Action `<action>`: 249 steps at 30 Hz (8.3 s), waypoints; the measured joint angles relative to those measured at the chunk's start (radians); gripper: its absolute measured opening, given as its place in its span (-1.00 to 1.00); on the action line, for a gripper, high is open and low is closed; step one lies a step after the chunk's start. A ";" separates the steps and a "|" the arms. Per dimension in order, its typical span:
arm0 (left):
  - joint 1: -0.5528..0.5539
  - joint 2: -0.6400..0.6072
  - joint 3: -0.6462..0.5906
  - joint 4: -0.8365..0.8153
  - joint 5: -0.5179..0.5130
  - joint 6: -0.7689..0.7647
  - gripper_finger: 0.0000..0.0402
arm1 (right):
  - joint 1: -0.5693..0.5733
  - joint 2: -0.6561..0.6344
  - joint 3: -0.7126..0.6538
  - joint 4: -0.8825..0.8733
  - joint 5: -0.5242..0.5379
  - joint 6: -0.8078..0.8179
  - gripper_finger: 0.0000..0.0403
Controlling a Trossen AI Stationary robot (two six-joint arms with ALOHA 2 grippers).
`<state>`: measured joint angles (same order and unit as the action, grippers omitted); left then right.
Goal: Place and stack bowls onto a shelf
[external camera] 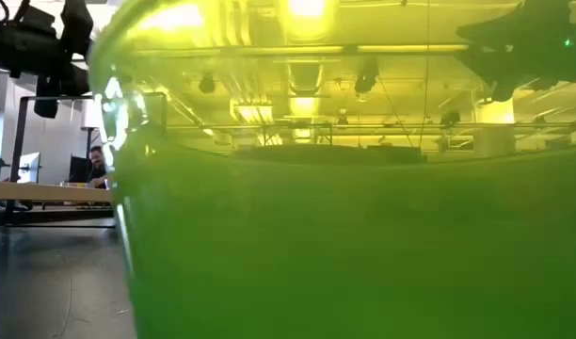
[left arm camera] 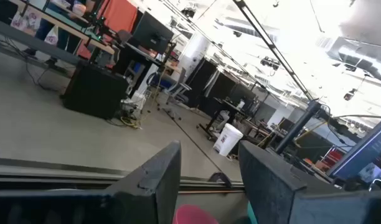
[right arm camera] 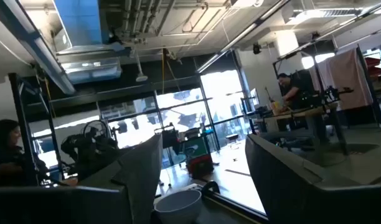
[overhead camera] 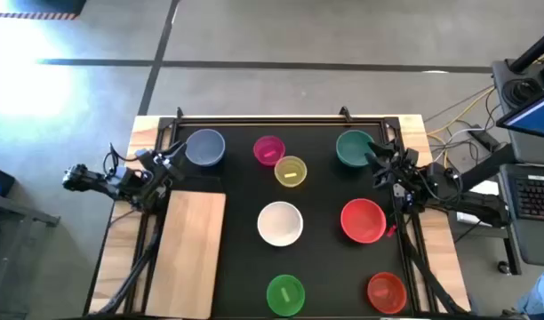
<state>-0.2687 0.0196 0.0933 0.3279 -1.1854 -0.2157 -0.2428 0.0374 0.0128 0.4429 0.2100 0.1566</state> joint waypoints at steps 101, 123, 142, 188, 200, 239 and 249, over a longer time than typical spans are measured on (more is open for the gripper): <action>0.000 0.000 0.000 0.000 0.000 0.000 -0.28 | 0.000 0.000 0.000 0.000 0.000 0.000 0.09; 0.000 0.000 0.000 0.000 0.000 0.000 -0.28 | 0.000 0.000 0.000 0.000 0.000 0.000 0.09; 0.000 0.000 0.000 0.000 0.000 -0.005 -0.28 | 0.000 0.000 0.000 0.000 0.000 0.000 0.09; -0.001 -0.009 0.025 0.001 -0.009 0.025 -0.28 | 0.000 0.000 0.000 0.000 0.000 0.000 0.09; 0.000 -0.008 0.030 -0.015 0.002 0.266 -0.28 | 0.000 0.000 0.000 -0.001 0.000 0.000 0.09; 0.473 0.787 0.861 -1.326 0.564 -0.224 -0.28 | 0.000 0.000 0.000 -0.001 0.000 0.000 0.09; 0.887 0.978 0.891 -1.208 0.969 0.050 -0.28 | 0.000 0.000 0.000 -0.001 0.000 0.000 0.09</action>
<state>0.6185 0.9981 0.9844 -0.8805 -0.2160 -0.1653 -0.2428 0.0372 0.0129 0.4422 0.2100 0.1566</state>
